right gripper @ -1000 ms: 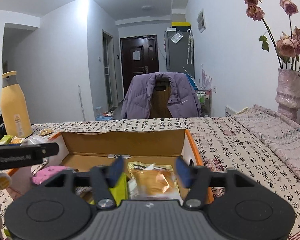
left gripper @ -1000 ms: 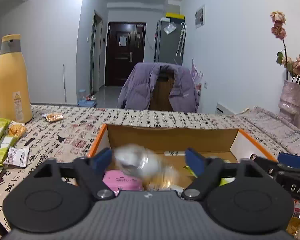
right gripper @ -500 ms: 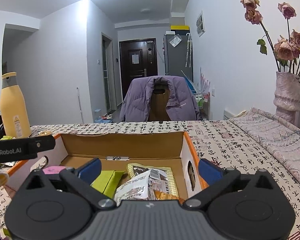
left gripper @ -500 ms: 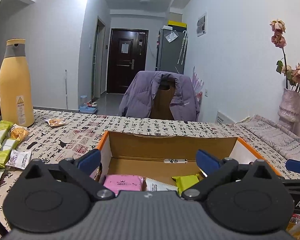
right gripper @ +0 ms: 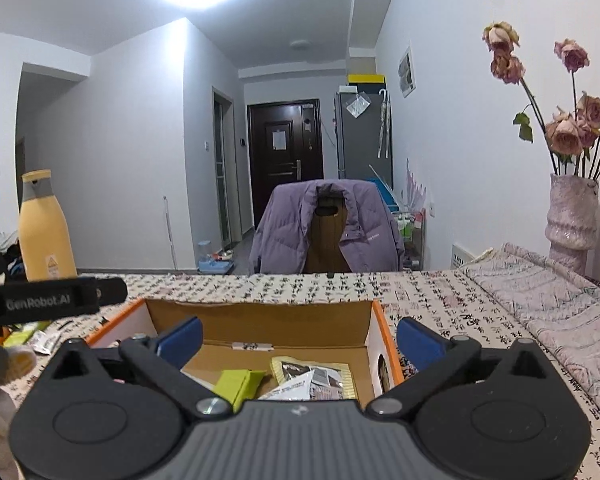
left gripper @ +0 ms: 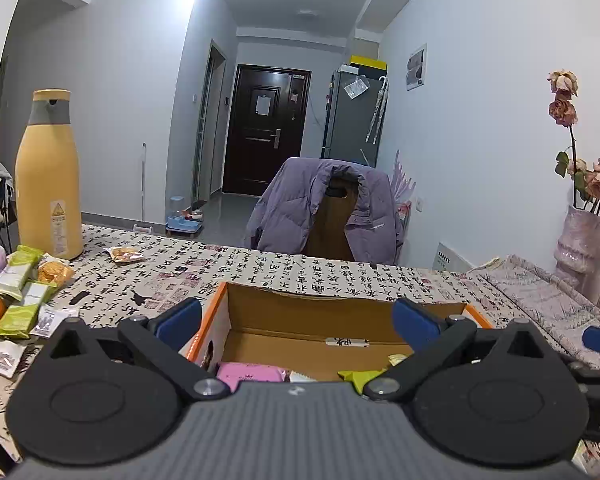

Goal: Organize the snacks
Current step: 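Move both tools back toward the snack pile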

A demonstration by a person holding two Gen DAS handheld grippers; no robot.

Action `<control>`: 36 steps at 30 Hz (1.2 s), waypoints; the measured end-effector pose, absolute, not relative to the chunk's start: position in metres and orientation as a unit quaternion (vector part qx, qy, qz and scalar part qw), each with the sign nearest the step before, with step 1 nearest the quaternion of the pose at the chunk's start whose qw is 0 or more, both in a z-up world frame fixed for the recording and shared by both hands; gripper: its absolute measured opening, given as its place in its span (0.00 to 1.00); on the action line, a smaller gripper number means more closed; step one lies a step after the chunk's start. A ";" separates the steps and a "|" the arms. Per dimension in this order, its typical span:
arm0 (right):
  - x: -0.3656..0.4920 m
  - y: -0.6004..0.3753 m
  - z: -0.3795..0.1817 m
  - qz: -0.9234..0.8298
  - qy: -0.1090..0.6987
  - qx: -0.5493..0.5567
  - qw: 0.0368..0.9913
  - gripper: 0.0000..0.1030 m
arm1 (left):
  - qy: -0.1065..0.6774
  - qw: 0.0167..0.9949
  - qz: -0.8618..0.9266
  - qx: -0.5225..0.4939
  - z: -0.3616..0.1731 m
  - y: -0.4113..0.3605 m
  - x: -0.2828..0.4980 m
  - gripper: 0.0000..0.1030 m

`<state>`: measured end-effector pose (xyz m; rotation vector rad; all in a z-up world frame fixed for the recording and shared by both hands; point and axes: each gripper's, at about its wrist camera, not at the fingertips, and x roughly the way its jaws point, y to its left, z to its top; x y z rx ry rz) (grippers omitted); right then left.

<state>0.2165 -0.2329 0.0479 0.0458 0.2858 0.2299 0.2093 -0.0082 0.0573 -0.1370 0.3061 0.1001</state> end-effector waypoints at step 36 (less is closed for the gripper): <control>0.112 -0.305 -0.012 0.076 0.231 -0.047 0.969 1.00 | 0.219 0.975 0.020 -0.029 -0.012 -0.014 0.097 1.00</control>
